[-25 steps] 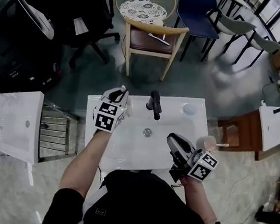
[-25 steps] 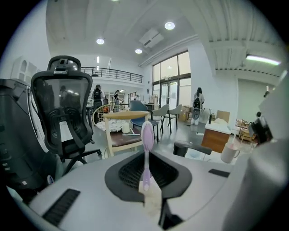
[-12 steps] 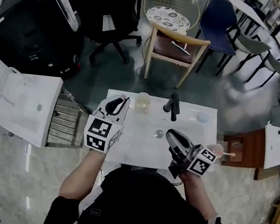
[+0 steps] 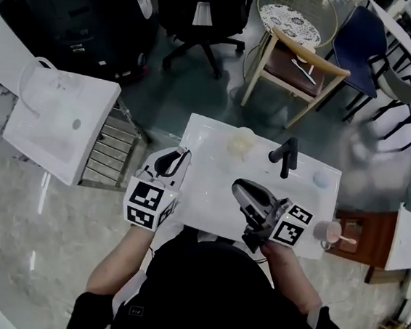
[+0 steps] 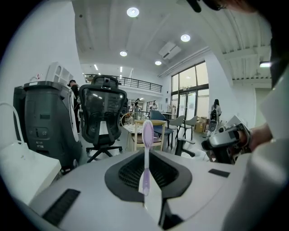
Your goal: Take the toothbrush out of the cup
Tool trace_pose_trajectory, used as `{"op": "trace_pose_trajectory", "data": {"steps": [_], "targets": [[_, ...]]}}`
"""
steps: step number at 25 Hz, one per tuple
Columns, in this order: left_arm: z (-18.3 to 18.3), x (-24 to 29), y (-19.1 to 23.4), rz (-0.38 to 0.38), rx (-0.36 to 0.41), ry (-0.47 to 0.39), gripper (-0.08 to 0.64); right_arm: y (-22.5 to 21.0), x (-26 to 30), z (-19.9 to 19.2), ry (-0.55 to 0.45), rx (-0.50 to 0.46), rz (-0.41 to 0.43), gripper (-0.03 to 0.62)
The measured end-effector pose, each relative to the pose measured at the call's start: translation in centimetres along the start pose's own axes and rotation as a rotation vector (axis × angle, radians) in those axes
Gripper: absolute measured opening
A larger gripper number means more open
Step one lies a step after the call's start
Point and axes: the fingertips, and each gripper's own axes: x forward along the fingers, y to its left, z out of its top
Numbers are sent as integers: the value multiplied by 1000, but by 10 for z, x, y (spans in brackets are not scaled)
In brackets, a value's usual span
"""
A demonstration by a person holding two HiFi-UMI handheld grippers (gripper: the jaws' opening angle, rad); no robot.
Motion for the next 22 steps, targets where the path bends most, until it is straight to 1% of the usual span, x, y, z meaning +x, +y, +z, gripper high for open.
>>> {"op": "trace_pose_trajectory", "data": {"steps": [5, 8, 11, 15, 22], "targets": [[-53, -2, 11, 11, -8, 92, 43, 6, 14, -4, 21, -4, 13, 69], [-81, 10, 18, 16, -26, 139, 43, 2, 12, -8, 29, 2, -10, 69], [-101, 21, 21, 10, -48, 174, 43, -2, 9, -11, 31, 7, -35, 69], [-120, 32, 19, -18, -57, 201, 43, -5, 6, -11, 21, 11, -57, 69], [-122, 46, 9, -59, -55, 186, 43, -7, -6, -7, -11, 16, -95, 69]]}}
